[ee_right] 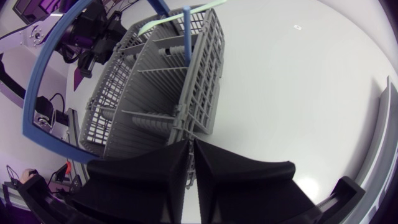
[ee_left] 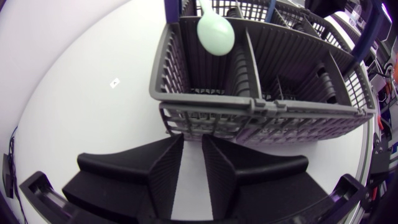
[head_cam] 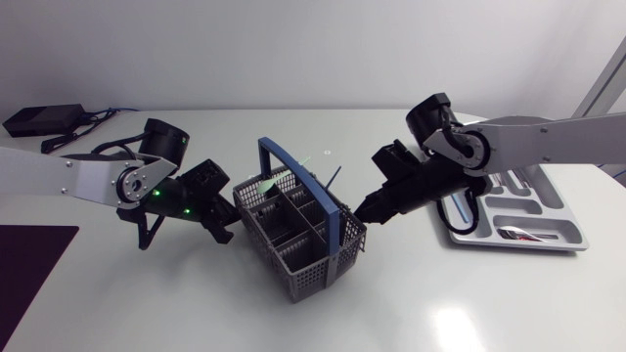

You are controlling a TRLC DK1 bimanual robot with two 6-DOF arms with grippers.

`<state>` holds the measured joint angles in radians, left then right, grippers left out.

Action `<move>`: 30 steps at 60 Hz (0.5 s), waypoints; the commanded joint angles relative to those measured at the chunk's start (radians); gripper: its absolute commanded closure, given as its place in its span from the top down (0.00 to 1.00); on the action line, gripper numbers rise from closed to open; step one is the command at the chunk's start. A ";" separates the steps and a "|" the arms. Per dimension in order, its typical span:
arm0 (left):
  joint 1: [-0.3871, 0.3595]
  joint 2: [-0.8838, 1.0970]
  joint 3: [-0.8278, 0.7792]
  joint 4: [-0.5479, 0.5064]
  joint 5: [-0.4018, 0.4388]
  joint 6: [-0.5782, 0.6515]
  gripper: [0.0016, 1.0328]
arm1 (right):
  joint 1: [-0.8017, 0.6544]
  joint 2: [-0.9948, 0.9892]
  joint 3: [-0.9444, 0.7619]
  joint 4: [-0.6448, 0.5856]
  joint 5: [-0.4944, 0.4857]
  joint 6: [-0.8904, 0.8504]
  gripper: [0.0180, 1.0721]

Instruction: Unload the cutlery basket into the drawer organizer.

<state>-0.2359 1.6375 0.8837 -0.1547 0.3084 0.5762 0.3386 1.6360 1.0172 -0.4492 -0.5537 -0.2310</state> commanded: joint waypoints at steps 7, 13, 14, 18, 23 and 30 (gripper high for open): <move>0.017 0.036 0.063 0.009 0.005 -0.018 0.29 | -0.013 -0.094 -0.045 -0.020 -0.002 0.018 0.20; 0.026 -0.008 0.047 -0.016 0.005 -0.018 0.35 | -0.023 -0.111 -0.025 -0.005 0.026 0.016 0.36; 0.026 -0.010 0.047 -0.016 0.005 -0.018 0.35 | -0.023 -0.111 -0.020 0.000 0.029 0.016 0.40; 0.030 -0.074 0.006 -0.019 0.003 -0.015 0.39 | -0.018 -0.104 -0.011 0.041 0.052 0.016 0.54; 0.032 -0.130 -0.029 -0.022 0.003 -0.012 0.39 | 0.007 -0.084 -0.009 0.107 0.075 0.016 0.54; 0.027 -0.225 -0.097 -0.025 0.003 -0.012 0.41 | 0.048 -0.045 -0.002 0.193 0.110 0.016 0.54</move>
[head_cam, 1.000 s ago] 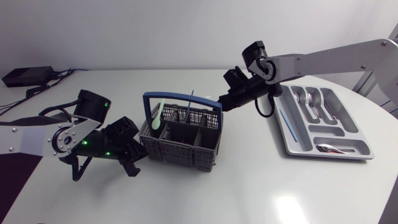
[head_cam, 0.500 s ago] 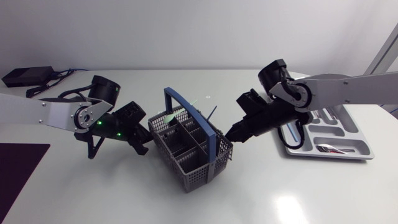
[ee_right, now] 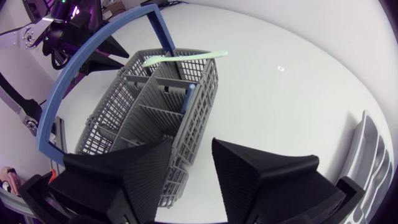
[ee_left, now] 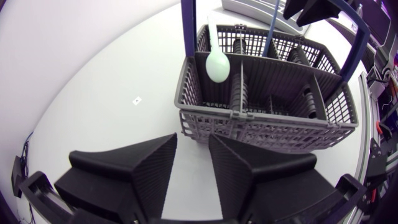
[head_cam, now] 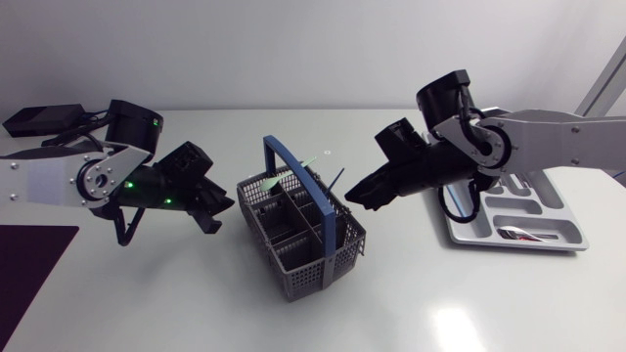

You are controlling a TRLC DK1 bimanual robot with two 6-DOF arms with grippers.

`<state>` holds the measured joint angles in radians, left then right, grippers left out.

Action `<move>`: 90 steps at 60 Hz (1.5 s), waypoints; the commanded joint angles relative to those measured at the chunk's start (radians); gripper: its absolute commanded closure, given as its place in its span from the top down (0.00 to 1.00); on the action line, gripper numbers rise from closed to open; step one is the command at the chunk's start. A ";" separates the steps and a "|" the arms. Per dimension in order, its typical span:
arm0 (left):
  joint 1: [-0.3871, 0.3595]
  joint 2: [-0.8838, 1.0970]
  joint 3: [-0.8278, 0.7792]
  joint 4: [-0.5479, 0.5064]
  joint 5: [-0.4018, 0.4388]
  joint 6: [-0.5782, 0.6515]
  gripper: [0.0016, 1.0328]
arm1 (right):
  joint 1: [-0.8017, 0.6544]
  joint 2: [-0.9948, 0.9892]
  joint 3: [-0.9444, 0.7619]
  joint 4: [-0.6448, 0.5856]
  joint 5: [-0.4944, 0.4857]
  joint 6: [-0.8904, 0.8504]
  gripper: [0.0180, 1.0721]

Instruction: Unload the cutlery basket into the drawer organizer.

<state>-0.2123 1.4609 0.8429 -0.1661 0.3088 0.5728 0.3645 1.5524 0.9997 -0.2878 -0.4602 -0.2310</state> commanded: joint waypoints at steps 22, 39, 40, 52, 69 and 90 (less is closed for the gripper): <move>-0.035 -0.206 -0.166 -0.007 0.003 -0.014 0.44 | 0.053 0.130 0.100 0.107 0.064 0.033 0.40; -0.050 -0.223 -0.179 -0.007 0.001 -0.019 0.44 | 0.065 0.170 0.122 0.131 0.068 0.039 0.12; -0.052 -0.224 -0.180 -0.007 0.001 -0.021 0.44 | 0.065 0.172 0.123 0.131 0.068 0.039 0.12; -0.052 -0.234 -0.189 -0.009 0.001 -0.019 0.44 | 0.063 0.140 0.096 0.134 0.066 0.041 0.33; -0.065 -0.238 -0.192 -0.007 -0.007 -0.024 0.44 | 0.082 0.143 0.109 0.144 0.068 0.055 0.36; -0.068 -0.240 -0.196 -0.007 -0.008 -0.027 0.44 | 0.088 0.178 0.134 0.171 0.066 0.081 0.16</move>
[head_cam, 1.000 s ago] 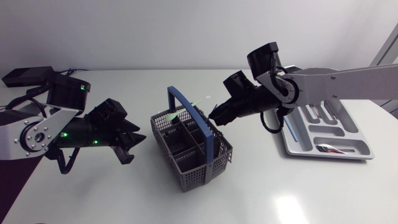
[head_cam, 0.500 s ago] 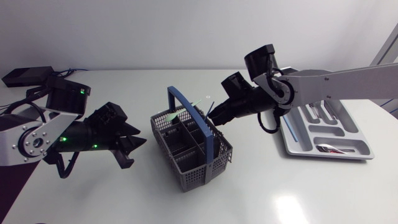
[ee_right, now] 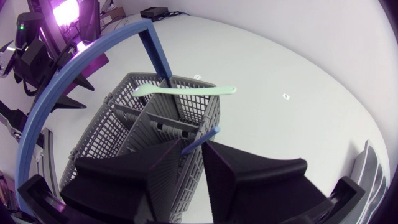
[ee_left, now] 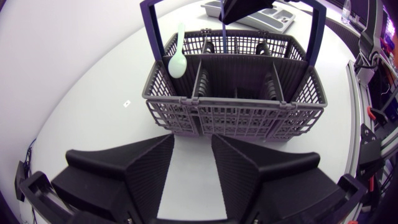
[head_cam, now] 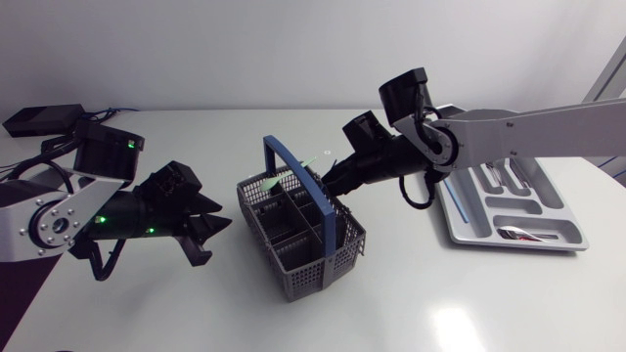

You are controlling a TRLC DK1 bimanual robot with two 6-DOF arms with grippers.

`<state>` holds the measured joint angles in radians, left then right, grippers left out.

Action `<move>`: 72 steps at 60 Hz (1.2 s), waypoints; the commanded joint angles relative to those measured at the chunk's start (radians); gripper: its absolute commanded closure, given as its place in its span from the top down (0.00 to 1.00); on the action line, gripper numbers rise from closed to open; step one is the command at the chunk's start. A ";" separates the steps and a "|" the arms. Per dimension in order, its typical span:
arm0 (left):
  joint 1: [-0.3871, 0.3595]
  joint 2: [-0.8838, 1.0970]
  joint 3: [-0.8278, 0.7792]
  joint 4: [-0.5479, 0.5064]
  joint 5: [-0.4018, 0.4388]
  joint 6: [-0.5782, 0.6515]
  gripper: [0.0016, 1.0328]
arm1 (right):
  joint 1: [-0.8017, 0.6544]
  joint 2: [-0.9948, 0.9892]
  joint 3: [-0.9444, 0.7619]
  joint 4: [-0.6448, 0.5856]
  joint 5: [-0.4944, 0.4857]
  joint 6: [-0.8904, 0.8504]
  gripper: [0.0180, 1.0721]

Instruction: Unload the cutlery basket into the drawer organizer.

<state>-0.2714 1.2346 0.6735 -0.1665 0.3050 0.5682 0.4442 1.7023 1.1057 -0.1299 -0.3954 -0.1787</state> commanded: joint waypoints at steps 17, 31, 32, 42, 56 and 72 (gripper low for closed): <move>-0.019 -0.015 -0.031 -0.007 -0.007 -0.025 0.44 | 0.021 0.039 0.026 0.027 -0.014 0.033 0.07; -0.022 -0.026 -0.037 -0.007 -0.007 -0.028 0.44 | 0.031 0.031 0.023 0.035 -0.005 0.038 0.07; -0.022 -0.026 -0.037 -0.007 -0.007 -0.028 0.44 | 0.031 0.031 0.023 0.036 -0.003 0.039 0.07; -0.022 -0.034 -0.035 -0.008 -0.015 -0.028 0.44 | 0.031 0.040 0.031 0.041 0.004 0.047 0.47; -0.035 -0.034 -0.034 -0.007 -0.023 -0.030 0.44 | 0.034 0.077 0.063 0.041 0.013 0.054 0.49; -0.035 -0.027 -0.034 -0.005 -0.023 -0.028 0.44 | 0.036 0.117 0.112 0.041 0.013 0.062 0.31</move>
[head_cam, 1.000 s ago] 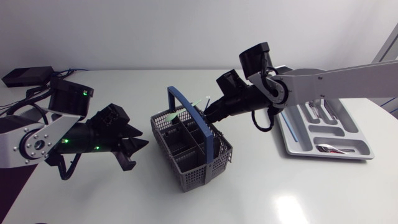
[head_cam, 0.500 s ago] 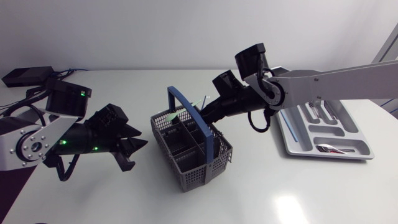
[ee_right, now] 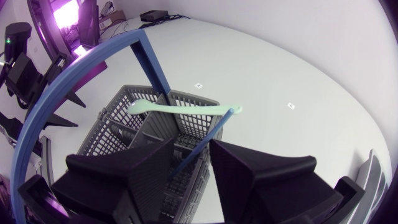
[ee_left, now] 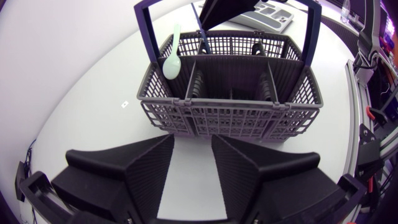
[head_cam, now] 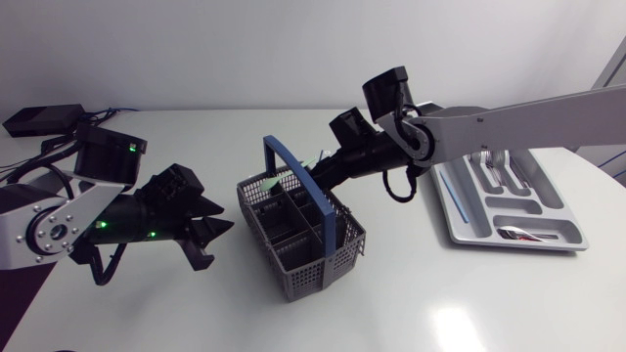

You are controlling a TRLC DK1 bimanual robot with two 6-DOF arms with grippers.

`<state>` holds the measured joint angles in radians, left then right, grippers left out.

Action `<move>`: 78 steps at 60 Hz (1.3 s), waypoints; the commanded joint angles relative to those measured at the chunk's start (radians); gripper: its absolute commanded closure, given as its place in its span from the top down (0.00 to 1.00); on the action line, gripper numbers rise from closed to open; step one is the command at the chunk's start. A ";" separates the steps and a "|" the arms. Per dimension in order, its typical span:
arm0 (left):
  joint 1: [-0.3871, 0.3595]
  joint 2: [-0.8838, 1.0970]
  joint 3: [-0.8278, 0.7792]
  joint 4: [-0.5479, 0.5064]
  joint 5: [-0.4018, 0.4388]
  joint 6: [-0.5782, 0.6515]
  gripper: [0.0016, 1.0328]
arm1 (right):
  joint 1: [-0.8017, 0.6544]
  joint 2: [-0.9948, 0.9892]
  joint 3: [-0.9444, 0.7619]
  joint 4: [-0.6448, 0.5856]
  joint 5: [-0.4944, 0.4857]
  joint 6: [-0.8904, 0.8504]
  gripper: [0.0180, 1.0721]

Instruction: Unload the cutlery basket into the drawer organizer.

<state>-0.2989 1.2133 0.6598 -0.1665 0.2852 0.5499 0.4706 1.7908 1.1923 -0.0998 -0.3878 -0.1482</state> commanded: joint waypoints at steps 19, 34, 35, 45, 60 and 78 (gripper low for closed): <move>-0.009 0.002 -0.020 -0.001 -0.003 -0.008 0.44 | 0.013 0.056 0.046 0.005 0.004 0.033 0.07; -0.011 0.002 -0.025 -0.001 -0.003 -0.011 0.44 | 0.013 0.050 0.043 0.005 0.006 0.038 0.07; -0.011 0.002 -0.025 -0.001 -0.003 -0.011 0.44 | 0.013 0.051 0.043 0.005 0.006 0.038 0.07; -0.016 0.002 -0.025 -0.001 -0.004 -0.011 0.44 | 0.013 0.036 0.039 0.005 0.007 0.038 0.43; -0.017 0.006 -0.025 0.002 -0.006 -0.013 0.44 | 0.013 0.042 0.069 0.002 0.017 0.038 0.43; -0.017 0.017 -0.028 0.009 -0.006 -0.011 0.44 | 0.014 0.093 0.116 -0.017 0.036 0.052 0.43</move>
<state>-0.3092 1.2137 0.6548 -0.1623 0.2817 0.5499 0.4770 1.8484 1.2926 -0.1043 -0.3607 -0.1265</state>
